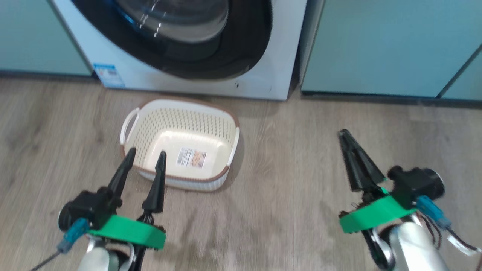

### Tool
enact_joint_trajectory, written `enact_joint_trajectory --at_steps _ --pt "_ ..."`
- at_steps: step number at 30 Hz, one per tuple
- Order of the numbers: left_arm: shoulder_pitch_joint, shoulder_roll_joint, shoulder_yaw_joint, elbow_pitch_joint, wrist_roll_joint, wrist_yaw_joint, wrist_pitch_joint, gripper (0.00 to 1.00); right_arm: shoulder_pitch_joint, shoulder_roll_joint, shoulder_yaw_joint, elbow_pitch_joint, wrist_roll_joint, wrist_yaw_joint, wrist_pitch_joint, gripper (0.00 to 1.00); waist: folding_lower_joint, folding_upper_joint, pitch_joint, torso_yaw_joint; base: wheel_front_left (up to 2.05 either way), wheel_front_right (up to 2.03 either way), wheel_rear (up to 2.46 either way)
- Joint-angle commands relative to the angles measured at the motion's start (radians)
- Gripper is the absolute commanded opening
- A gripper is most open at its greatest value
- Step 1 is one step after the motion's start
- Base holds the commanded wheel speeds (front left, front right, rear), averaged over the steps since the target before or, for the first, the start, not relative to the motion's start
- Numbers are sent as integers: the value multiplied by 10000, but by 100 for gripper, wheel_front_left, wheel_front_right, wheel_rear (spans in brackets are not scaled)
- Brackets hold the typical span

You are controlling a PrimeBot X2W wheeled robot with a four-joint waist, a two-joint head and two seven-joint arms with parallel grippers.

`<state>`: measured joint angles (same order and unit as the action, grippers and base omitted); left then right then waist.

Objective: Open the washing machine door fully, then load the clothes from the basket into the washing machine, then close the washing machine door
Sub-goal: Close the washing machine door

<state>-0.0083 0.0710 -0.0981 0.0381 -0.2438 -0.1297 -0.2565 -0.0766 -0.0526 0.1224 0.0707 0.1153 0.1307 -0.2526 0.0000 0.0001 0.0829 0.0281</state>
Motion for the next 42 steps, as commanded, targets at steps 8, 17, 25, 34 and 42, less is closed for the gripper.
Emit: enact_joint_trajectory --at_steps 8,17,25,34,42 --pt "-1382 -78 -69 -482 -155 -10 -53 100 -2676 -161 1736 -10 -871 0 -92 0 0 -1 1854 1062 0 0 0" --pt "-2086 -179 -204 -579 -503 -10 -53 100 -6150 -1260 2921 1975 -529 0 -92 0 0 -1 3205 2291 0 0 0" --pt "-2454 -204 -337 -624 -1060 -10 -53 100 -9111 -1761 3272 4354 -602 0 53 0 0 -1 4184 3002 0 0 0" --pt "-2665 -207 -444 -568 -1274 -10 -53 100 -11129 -1744 2089 7080 -754 0 145 0 0 -1 4545 3255 0 0 0" --pt "-2726 -207 -440 -585 -1404 -10 -53 100 -11824 -1626 860 7962 -1795 0 11 0 0 -1 4720 3252 0 0 0"
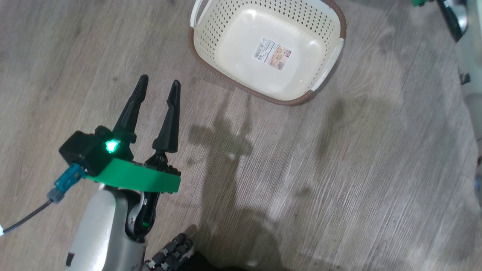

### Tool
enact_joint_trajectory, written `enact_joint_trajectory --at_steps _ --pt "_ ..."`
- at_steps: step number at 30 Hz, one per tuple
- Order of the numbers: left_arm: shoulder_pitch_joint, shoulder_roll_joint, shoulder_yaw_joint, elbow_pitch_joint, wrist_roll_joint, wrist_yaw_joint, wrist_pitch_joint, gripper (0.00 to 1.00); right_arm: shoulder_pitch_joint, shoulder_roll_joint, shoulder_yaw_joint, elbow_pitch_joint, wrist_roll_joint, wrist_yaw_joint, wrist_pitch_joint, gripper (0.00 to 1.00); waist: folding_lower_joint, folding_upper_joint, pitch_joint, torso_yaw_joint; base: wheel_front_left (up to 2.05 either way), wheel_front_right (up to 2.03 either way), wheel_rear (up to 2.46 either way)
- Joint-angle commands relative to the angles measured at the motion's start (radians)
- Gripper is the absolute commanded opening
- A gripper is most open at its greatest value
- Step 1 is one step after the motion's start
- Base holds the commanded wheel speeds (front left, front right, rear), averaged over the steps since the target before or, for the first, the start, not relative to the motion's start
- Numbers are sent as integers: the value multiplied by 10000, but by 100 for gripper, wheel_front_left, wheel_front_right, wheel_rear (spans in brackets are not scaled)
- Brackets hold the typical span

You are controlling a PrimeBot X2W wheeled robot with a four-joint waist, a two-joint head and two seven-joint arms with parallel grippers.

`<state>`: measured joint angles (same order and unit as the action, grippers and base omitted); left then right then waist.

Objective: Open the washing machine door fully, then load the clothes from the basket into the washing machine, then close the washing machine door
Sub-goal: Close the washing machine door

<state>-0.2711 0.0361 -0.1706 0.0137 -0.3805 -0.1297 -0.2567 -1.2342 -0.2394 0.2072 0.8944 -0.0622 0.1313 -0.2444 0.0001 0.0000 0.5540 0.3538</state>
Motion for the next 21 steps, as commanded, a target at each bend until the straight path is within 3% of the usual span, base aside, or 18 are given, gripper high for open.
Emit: enact_joint_trajectory --at_steps 1,7,21 --pt "-109 142 284 -343 -55 -10 -51 100 -343 270 -103 -190 -170 -6 -83 0 -1 0 47 -15 0 0 0" --pt "-232 142 323 -329 -305 -10 -51 100 -1318 695 -1181 611 -331 -6 32 0 -1 0 353 -48 0 0 0" --pt "-364 141 157 -296 -563 -10 -51 100 -3077 427 -3362 1549 -2372 -6 146 0 -1 0 779 270 0 0 0"
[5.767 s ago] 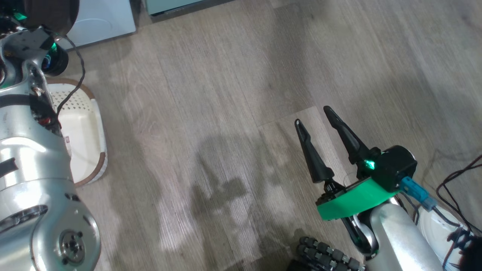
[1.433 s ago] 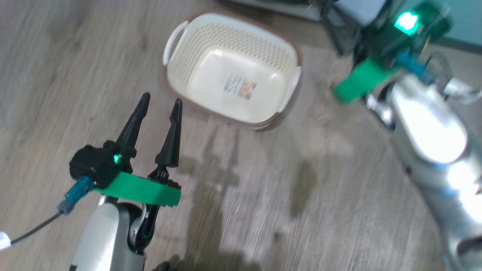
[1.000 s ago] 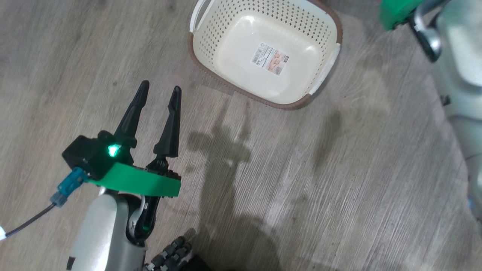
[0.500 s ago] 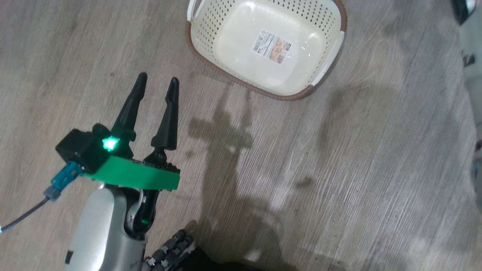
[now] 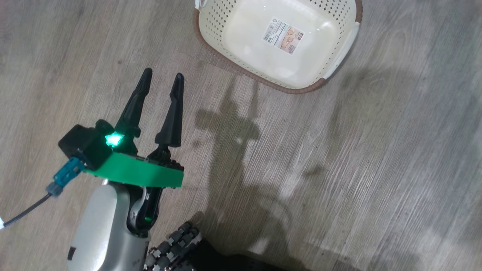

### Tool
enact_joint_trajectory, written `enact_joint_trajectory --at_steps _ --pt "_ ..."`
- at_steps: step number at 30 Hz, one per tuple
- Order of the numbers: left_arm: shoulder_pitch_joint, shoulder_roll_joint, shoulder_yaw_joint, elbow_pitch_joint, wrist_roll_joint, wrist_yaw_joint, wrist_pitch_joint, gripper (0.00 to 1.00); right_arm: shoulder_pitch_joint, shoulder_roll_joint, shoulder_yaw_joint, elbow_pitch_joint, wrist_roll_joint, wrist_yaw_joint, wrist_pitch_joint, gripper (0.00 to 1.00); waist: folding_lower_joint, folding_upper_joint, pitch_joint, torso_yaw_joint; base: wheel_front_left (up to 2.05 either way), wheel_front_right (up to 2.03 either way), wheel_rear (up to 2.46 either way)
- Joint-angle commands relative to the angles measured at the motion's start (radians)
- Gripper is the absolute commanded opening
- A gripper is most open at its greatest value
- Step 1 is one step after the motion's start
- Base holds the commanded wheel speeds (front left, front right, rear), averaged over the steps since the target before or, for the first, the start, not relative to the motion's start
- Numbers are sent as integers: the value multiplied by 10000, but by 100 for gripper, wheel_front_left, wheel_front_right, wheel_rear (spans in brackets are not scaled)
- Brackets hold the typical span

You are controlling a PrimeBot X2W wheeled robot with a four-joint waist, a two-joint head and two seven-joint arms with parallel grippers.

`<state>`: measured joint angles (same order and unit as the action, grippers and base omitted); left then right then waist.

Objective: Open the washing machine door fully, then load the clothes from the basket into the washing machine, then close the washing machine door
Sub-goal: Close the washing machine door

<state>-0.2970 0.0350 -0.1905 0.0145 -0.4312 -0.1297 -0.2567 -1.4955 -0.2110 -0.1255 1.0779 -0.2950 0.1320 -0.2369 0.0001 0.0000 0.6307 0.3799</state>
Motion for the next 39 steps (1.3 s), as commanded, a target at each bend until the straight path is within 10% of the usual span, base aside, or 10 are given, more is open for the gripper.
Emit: enact_joint_trajectory --at_steps 1,19,39 --pt "-112 153 357 -304 -79 -10 -51 100 -517 146 -272 -275 -184 -13 116 0 -1 0 35 23 0 0 0" --pt "-71 153 470 -13 234 -10 -51 100 630 1064 -2147 -280 -1506 -13 -236 0 -1 0 -1036 -452 0 0 0" --pt "1617 152 1440 -17 945 -10 -51 100 7896 1158 1440 -5114 3848 -13 -247 0 -1 0 -5193 -2584 0 0 0"
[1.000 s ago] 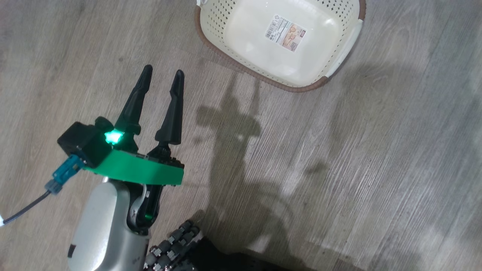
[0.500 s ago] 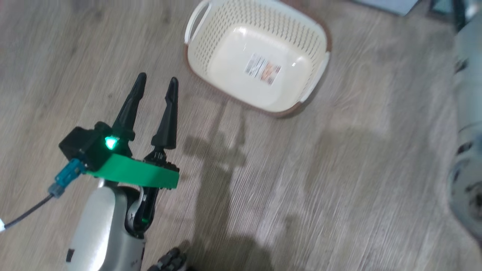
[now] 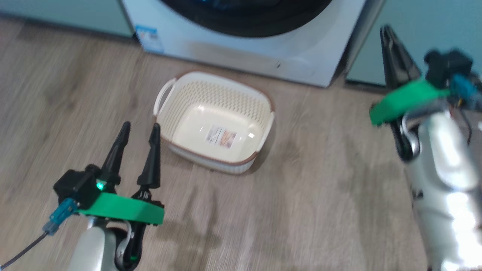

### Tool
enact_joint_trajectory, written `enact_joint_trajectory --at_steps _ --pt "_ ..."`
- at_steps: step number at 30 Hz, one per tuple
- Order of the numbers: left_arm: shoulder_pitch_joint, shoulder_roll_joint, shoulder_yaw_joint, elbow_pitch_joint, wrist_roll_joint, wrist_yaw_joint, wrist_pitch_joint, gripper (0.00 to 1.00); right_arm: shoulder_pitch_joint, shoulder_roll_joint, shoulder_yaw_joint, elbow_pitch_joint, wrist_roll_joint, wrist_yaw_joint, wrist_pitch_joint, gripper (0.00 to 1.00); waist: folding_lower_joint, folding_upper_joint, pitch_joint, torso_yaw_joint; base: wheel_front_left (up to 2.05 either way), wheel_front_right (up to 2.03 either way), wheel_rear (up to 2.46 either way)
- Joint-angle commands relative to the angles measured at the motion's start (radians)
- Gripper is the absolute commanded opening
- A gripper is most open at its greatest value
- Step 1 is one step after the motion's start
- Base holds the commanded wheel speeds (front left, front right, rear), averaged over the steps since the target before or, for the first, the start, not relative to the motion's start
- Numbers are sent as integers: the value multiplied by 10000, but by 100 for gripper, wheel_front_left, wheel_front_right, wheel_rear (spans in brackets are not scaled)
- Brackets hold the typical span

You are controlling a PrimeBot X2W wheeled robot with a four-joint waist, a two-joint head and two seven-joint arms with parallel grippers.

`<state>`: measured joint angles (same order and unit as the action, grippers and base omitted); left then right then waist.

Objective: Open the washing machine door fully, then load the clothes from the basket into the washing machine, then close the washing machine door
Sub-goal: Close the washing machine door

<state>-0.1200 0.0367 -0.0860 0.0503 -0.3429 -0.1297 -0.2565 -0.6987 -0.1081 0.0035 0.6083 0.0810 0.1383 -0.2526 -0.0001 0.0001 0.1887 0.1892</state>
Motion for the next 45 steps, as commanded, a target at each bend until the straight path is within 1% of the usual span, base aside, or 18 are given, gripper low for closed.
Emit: enact_joint_trajectory --at_steps 1,5,9,14,15,17,20,28,29,30,39,45 --pt "-82 135 457 -377 55 -10 -53 100 340 146 147 -715 206 -76 -90 0 1 -1 -922 -764 0 0 0" --pt "188 135 675 -476 34 -10 -53 100 1924 250 -169 -1915 538 -76 -91 0 1 -1 -1376 -1082 0 0 0" --pt "489 135 790 -475 55 -10 -53 100 3340 360 -260 -3203 286 -76 -91 0 1 -1 -1681 -1366 0 0 0" --pt "763 135 904 -305 -50 -10 -53 100 4589 541 -637 -4333 352 -76 -91 0 1 -1 -1778 -1656 0 0 0" --pt "799 135 943 -215 -68 -10 -53 100 4763 552 -603 -4503 196 -76 -91 0 1 -1 -1775 -1695 0 0 0" --pt "817 135 1015 -101 -48 -10 -53 100 5084 567 -641 -4734 103 -76 -91 0 1 -1 -1757 -1749 0 0 0" --pt "872 135 1093 44 95 -10 -53 100 5544 574 -777 -4887 514 -76 -91 0 1 -1 -1756 -1812 0 0 0" --pt "1092 135 1085 180 269 -10 -53 100 5955 576 -1008 -4938 834 -76 -91 0 1 -1 -1796 -1866 0 0 0" --pt "1115 135 1057 208 290 -10 -53 100 5980 576 -1104 -4971 750 -76 -91 22 1 -1 -1802 -1864 0 0 0" --pt "1130 135 1033 228 302 -10 -53 100 6007 577 -1210 -5006 738 -76 -91 100 1 -1 -1809 -1858 0 0 0" --pt "1195 135 1072 379 344 -10 -53 100 6132 577 -1272 -4974 826 -76 -91 100 1 -1 -1859 -1866 0 0 0" --pt "1175 135 1039 219 472 -10 -53 100 6140 577 -1277 -4970 834 -76 -91 100 1 -1 -1849 -1816 0 0 0"
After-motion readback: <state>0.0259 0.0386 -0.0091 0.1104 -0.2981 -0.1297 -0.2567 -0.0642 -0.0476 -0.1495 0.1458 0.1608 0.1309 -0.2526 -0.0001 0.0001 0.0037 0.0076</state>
